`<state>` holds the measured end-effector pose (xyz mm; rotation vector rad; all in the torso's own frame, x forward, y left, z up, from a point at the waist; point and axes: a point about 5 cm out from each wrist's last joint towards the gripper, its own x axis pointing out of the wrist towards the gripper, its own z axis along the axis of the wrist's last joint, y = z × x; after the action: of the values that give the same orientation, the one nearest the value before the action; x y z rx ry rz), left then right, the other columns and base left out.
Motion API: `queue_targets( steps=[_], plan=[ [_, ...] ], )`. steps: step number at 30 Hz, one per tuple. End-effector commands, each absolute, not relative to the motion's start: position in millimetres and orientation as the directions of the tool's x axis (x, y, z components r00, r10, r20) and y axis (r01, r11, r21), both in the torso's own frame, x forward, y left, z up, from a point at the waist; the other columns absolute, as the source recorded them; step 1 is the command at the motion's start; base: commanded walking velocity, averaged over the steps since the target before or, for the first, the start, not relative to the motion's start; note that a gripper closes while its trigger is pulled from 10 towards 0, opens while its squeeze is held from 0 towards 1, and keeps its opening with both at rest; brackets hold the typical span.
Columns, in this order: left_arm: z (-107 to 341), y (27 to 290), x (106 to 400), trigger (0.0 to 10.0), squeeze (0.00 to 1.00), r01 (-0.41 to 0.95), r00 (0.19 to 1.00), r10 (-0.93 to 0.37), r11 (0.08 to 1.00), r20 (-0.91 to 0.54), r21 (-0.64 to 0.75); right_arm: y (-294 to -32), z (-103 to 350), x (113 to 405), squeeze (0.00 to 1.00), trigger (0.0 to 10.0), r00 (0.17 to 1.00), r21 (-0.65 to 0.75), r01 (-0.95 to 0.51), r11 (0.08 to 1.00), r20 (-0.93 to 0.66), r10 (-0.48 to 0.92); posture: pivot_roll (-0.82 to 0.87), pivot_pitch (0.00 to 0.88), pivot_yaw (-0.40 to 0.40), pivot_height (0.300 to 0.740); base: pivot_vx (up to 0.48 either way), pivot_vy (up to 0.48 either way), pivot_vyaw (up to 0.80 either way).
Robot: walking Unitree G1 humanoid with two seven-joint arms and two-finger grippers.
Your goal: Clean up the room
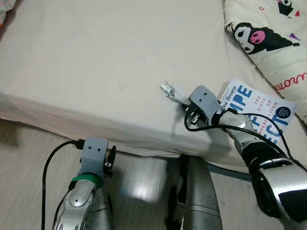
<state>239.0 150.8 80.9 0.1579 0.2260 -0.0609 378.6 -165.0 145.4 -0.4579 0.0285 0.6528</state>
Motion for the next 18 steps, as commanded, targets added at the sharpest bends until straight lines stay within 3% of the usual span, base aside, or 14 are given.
queue_targets(
  steps=[1, 6, 11, 12, 18],
  plan=[
    [72.6, 147.2, 235.0, 10.0, 0.0, 0.091, 0.966, -0.051, 0.985, -0.255, 0.146, -167.4, 140.5, 375.4, 0.0, 0.0, 0.796, -0.351, -0.597, 0.721, -0.151, 0.586, 0.17, 0.228, -0.072, 0.501, 0.0, 0.0, 0.0],
    [77.3, 130.7, 256.8, 10.0, 0.0, 0.118, 0.974, -0.089, 0.985, -0.21, 0.129, -157.6, 157.0, 373.1, 0.0, 0.0, 0.795, -0.176, -0.575, 0.799, 0.113, 0.596, 0.11, 0.162, -0.076, 0.501, 0.0, 0.0, 0.0],
    [89.1, 126.4, 267.3, 10.0, 0.0, 0.122, 0.983, -0.101, 0.984, -0.154, 0.133, -151.9, 159.5, 364.6, 0.0, 0.0, 0.806, -0.103, -0.538, 0.837, 0.23, 0.546, 0.08, 0.118, -0.073, 0.501, 0.0, 0.0, 0.0],
    [97.3, 126.3, 272.1, 10.0, 0.0, 0.113, 0.988, -0.098, 0.985, -0.119, 0.128, -150.8, 156.4, 357.5, 0.0, 10.0, 0.821, -0.061, -0.511, 0.857, 0.262, 0.508, 0.06, 0.1, -0.071, 0.501, 0.0, 0.0, 0.0],
    [128.5, 144.0, 278.8, 10.0, 0.0, 0.036, 0.999, -0.038, 0.991, 0.013, 0.127, -156.5, 118.2, 317.6, 0.0, 10.0, 0.923, 0.096, -0.331, 0.939, 0.237, 0.302, 0.03, 0.043, -0.062, 0.501, 0.0, 0.0, 0.0]
  ],
)
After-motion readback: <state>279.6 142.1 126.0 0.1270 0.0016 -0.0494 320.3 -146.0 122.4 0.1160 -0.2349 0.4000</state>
